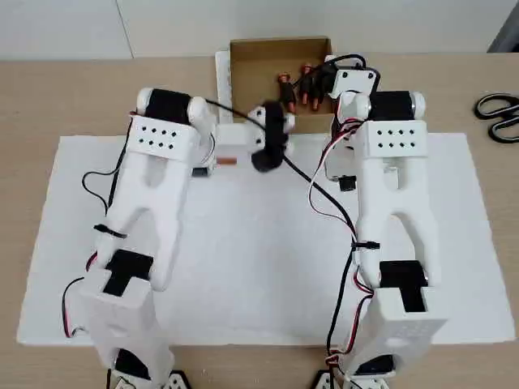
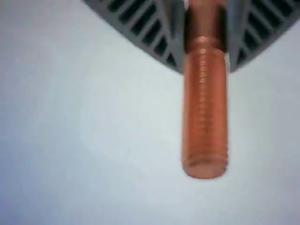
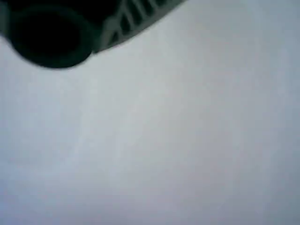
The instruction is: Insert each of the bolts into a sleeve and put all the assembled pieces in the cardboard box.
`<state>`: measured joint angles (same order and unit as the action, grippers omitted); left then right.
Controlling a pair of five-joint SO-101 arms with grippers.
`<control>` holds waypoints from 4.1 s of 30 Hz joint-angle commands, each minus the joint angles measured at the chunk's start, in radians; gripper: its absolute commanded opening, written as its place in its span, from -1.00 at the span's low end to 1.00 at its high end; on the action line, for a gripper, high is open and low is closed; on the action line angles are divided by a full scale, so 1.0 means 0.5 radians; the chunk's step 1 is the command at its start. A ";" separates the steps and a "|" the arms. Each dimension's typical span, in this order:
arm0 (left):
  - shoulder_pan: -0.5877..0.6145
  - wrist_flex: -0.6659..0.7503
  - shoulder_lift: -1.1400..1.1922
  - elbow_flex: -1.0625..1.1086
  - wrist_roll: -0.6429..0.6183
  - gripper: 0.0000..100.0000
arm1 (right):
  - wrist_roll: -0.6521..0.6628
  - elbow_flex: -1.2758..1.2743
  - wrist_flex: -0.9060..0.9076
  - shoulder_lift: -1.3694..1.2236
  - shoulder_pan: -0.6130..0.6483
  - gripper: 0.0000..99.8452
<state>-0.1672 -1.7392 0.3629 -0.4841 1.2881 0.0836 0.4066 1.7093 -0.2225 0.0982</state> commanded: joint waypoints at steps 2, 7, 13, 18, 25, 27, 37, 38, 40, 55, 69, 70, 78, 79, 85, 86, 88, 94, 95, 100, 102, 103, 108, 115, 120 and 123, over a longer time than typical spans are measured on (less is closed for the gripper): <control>0.009 -0.028 -0.144 0.213 0.298 -0.99 | 0.003 0.009 0.014 0.115 -0.014 -0.99; 0.009 -0.025 -0.141 0.361 0.285 -0.99 | 0.003 0.009 0.014 0.115 -0.014 -0.99; 0.009 -0.015 -0.141 0.394 -0.037 -0.81 | 0.003 0.009 0.014 0.115 -0.014 -0.99; 0.009 -0.012 -0.138 0.404 -0.061 -0.80 | 0.003 0.009 0.014 0.115 -0.008 -0.99; 0.012 0.009 -0.144 0.394 -0.160 -0.80 | 0.003 0.009 0.014 0.115 -0.011 -0.99; 0.034 0.058 -0.157 0.394 -0.255 -0.80 | 0.003 0.009 0.014 0.115 -0.011 -0.99; 0.387 0.552 -0.157 0.189 -2.391 -0.79 | 0.003 0.009 0.014 0.115 -0.014 -0.99; 0.387 0.512 -0.160 0.186 -2.605 -0.79 | 0.003 0.009 0.014 0.115 -0.011 -0.99; 0.331 0.316 -0.160 0.183 -2.955 -0.79 | 0.003 0.009 0.014 0.115 -0.011 -0.99; 0.098 -0.025 -0.144 0.364 -4.450 -0.60 | 0.003 0.009 0.017 0.115 -0.017 -0.99; 0.101 0.175 -0.138 0.744 -4.594 -0.55 | 0.003 0.006 0.017 0.115 -0.017 -0.99; 0.098 0.190 -0.138 0.753 -4.594 -0.55 | 0.003 0.006 0.017 0.115 -0.017 -0.99; 0.095 0.310 0.037 0.753 -4.594 -0.55 | 0.003 0.006 0.020 0.115 -0.017 -0.99; 0.095 0.310 0.080 0.747 -4.594 -0.55 | 0.003 0.006 0.023 0.115 -0.017 -0.99; 0.101 0.316 0.230 0.692 -4.594 -0.55 | 0.003 0.006 0.026 0.115 -0.017 -0.99; 0.101 0.316 0.252 0.677 -4.594 -0.55 | 0.003 0.006 0.026 0.115 -0.017 -0.99; 0.104 0.316 0.279 0.646 -4.594 -0.61 | 0.003 0.006 0.026 0.115 -0.017 -0.99; 0.095 0.316 0.341 0.612 -4.591 -0.98 | 0.003 0.006 0.029 0.115 -0.017 -0.99; 0.095 0.316 0.341 0.612 -4.591 -0.99 | 0.003 0.006 0.029 0.115 -0.017 -0.99; 0.049 0.285 0.325 0.594 -4.582 -0.99 | 0.003 0.006 0.029 0.115 -0.017 -0.99; -0.006 0.166 0.325 0.502 -4.579 -0.99 | 0.003 0.006 0.029 0.115 -0.014 -0.99; -0.040 0.107 0.325 0.437 -4.575 -0.99 | 0.003 0.006 0.029 0.115 -0.011 -0.99; -0.150 -0.031 0.325 0.069 -4.305 -0.99 | 0.003 0.006 0.029 0.115 -0.008 -0.99; -0.068 -0.031 0.258 -0.112 -3.768 -0.99 | 0.003 -0.031 0.023 0.124 -0.017 -0.99; 0.086 -0.028 0.307 0.035 -2.829 -0.99 | 0.006 -0.058 0.017 0.124 -0.017 -0.99; 0.107 -0.028 0.402 0.155 -2.427 -0.99 | 0.006 -0.058 0.014 0.127 -0.005 -0.99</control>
<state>-0.1243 -1.7331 0.5562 -0.4304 -0.1358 0.0836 0.3728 1.7123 -0.2209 0.0982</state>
